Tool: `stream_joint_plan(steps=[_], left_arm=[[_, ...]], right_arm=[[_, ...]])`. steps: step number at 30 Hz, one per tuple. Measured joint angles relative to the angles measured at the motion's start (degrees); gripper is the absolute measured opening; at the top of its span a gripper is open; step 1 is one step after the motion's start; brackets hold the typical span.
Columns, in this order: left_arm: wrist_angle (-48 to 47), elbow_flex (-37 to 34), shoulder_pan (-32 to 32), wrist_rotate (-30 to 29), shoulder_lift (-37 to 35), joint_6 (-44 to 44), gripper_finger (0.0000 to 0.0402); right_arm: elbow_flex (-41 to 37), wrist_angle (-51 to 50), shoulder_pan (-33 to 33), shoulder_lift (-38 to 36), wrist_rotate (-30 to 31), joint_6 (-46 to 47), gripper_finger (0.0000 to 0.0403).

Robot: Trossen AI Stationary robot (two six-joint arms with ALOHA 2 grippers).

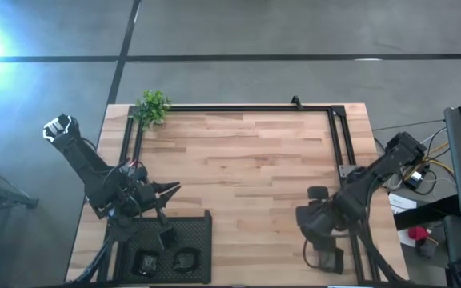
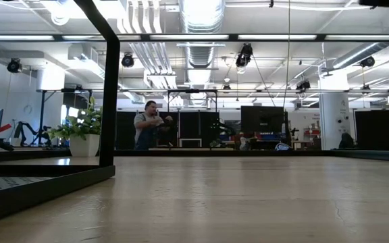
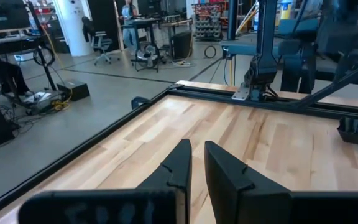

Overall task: Pick & Place Mini shaped plates
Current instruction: Stack the distorted square plate on top of the distorted square plate on the shelf

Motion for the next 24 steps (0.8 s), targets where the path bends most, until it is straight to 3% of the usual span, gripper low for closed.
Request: stream_joint_plan(steps=[6,12,19,24], left_arm=[[0.0,0.0,0.0,0.0,0.0,0.0,0.0039],[0.0,0.0,0.0,0.0,0.0,0.1,0.0039],[0.0,0.0,0.0,0.0,0.0,0.1,0.0039],[0.4,0.3,0.0,-0.7,0.0,0.4,0.0039]], right_arm=[[-6.7,1.4,5.8,0.0,-1.0,17.3,0.0153],[-13.9,6.9,12.2,0.0,-7.8,31.2,0.0144],[-21.4,21.0,17.3,0.0,-7.9,37.0,0.0143],[-24.9,25.8,19.5,0.0,-7.9,37.7,0.0139]])
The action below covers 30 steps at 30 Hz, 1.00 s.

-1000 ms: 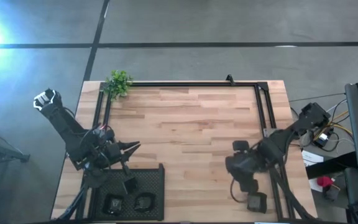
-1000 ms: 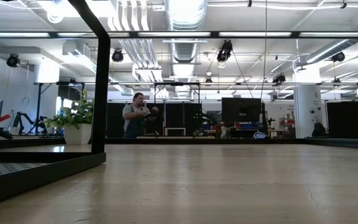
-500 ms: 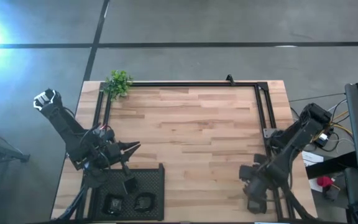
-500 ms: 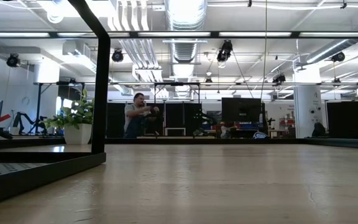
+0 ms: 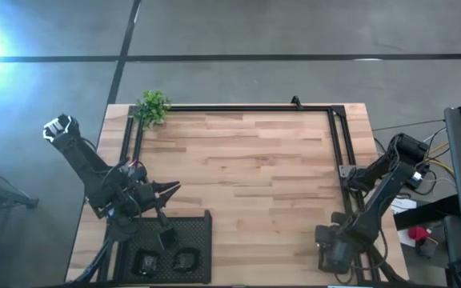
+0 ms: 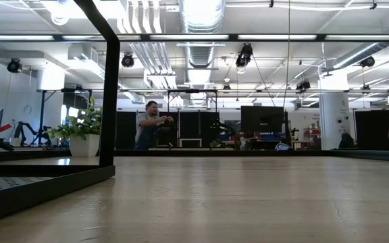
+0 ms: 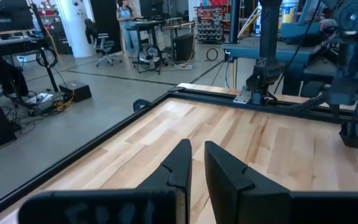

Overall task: Pick & Place Mini shaped plates
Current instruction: Stack the distorted square plate on top of the distorted square plate on the shelf

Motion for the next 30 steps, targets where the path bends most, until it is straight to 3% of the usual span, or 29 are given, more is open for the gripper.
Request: stream_joint_plan(steps=[25,30], left_arm=[[2.1,0.0,0.0,0.0,0.0,2.8,0.0039],[2.1,0.0,0.0,0.0,0.0,2.9,0.0039]], right_arm=[[-8.3,9.7,0.5,0.0,0.6,-0.2,0.0133],[-8.3,11.1,0.4,0.0,0.6,-0.5,0.0099]])
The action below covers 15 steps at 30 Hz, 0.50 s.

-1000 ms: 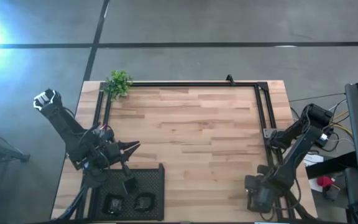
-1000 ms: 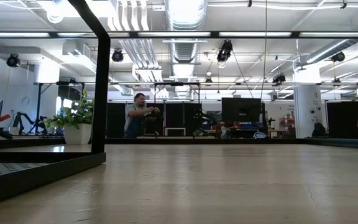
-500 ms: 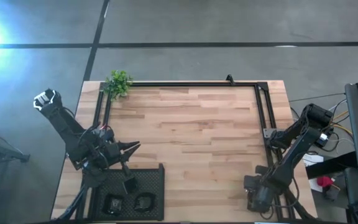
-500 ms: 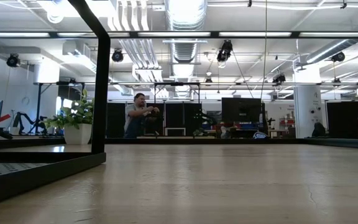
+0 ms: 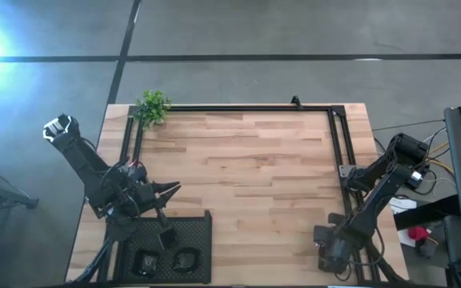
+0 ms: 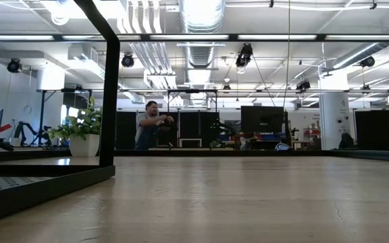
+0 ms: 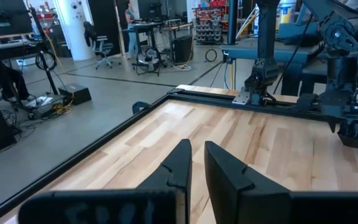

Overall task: Pick & Place Mini shaped plates
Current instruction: Stack the distorted square plate on top of the distorted square plate on the shelf

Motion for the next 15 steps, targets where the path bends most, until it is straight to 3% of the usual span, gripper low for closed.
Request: stream_joint_plan(steps=[6,15], left_arm=[[0.0,0.0,0.0,0.0,0.0,0.4,0.0039],[0.0,0.0,0.0,0.0,0.0,1.5,0.0039]], right_arm=[[0.0,1.7,0.0,0.0,0.0,-0.4,0.0017],[1.3,1.6,-0.1,0.0,3.4,-1.3,0.0008]])
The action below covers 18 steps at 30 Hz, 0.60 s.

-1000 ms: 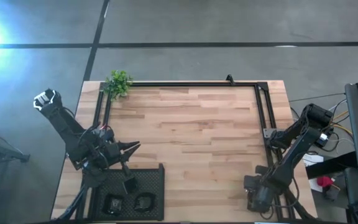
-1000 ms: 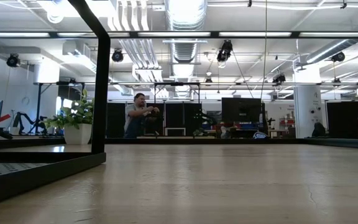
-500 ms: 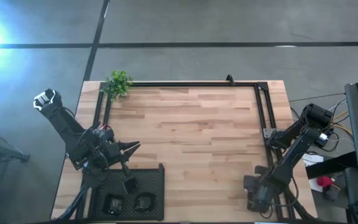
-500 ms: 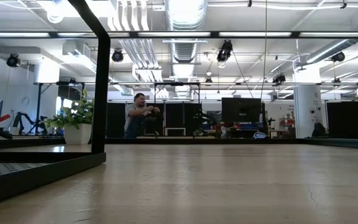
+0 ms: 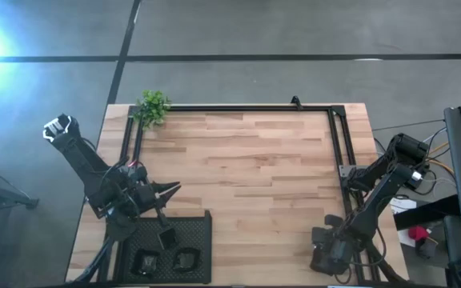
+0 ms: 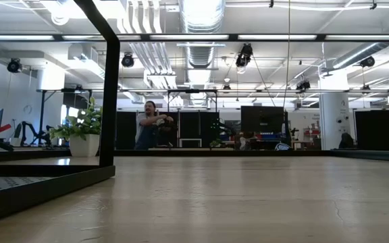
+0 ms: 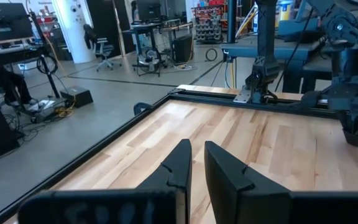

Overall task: Pick & Place Mini shaped plates
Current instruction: Stack the distorted square plate on top of the distorted square plate on the shelf

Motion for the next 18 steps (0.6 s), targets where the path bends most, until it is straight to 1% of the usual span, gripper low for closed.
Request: stream_joint_plan(steps=[3,9,13,15,18], left_arm=[[0.0,0.0,0.0,0.0,0.0,0.1,0.0039],[0.0,0.0,0.0,0.0,0.0,0.1,0.0039],[0.0,0.0,0.0,0.1,0.0,-1.1,0.0039],[0.0,0.0,0.0,0.2,0.0,-1.3,0.0039],[0.0,0.0,0.0,0.3,0.0,-1.1,0.0039]], right_arm=[[2.7,-2.3,-0.2,0.0,2.8,-1.5,0.0008],[11.4,-13.7,-1.6,-0.1,9.6,-5.9,0.0008],[17.3,-20.7,-4.1,-0.1,13.8,-10.1,0.0008],[19.7,-23.4,-6.0,-0.2,16.4,-13.6,0.0008],[22.7,-25.2,-9.6,-0.2,20.6,-21.6,0.0008]])
